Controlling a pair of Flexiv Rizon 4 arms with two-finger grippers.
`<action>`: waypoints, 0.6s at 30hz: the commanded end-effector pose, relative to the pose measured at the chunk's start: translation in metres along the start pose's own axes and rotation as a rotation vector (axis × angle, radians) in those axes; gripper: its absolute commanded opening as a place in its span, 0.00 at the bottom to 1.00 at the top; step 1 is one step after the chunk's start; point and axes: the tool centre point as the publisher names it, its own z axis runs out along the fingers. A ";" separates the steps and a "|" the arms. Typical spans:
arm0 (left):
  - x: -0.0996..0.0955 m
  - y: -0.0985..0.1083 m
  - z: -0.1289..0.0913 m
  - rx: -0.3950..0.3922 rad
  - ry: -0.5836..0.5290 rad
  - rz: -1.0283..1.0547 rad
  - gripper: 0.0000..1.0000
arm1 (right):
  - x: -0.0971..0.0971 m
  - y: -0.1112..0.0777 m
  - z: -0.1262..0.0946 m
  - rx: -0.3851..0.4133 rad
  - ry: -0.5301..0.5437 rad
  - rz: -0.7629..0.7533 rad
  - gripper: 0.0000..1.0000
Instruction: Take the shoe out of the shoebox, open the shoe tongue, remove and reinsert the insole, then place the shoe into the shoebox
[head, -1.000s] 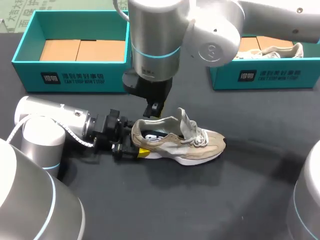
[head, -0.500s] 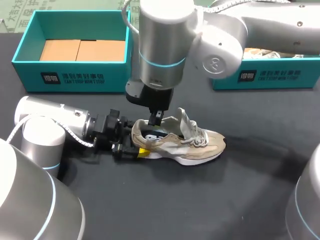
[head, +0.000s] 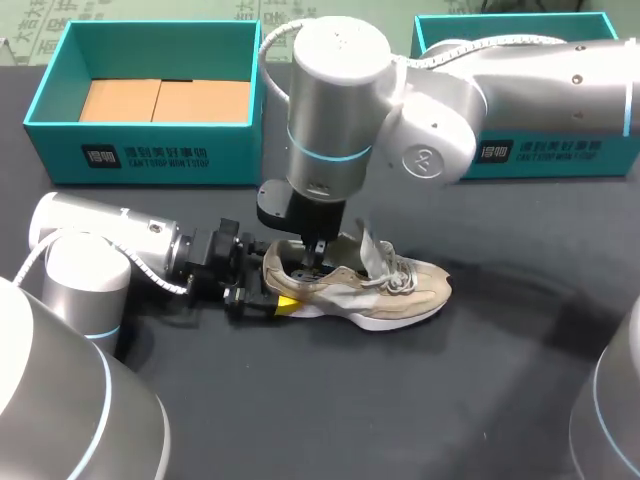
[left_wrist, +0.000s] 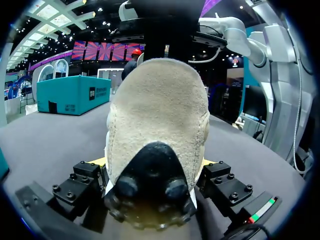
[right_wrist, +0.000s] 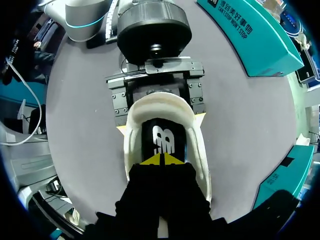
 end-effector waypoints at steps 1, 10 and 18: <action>0.000 0.002 0.001 -0.001 0.000 0.000 0.00 | -0.004 -0.007 0.014 -0.009 0.009 0.008 0.00; 0.000 0.002 0.001 -0.001 0.000 0.000 0.00 | -0.008 -0.031 0.016 -0.007 -0.019 0.050 0.00; 0.000 0.002 0.001 -0.001 0.000 0.000 0.00 | -0.012 -0.050 0.013 -0.027 -0.048 0.078 0.00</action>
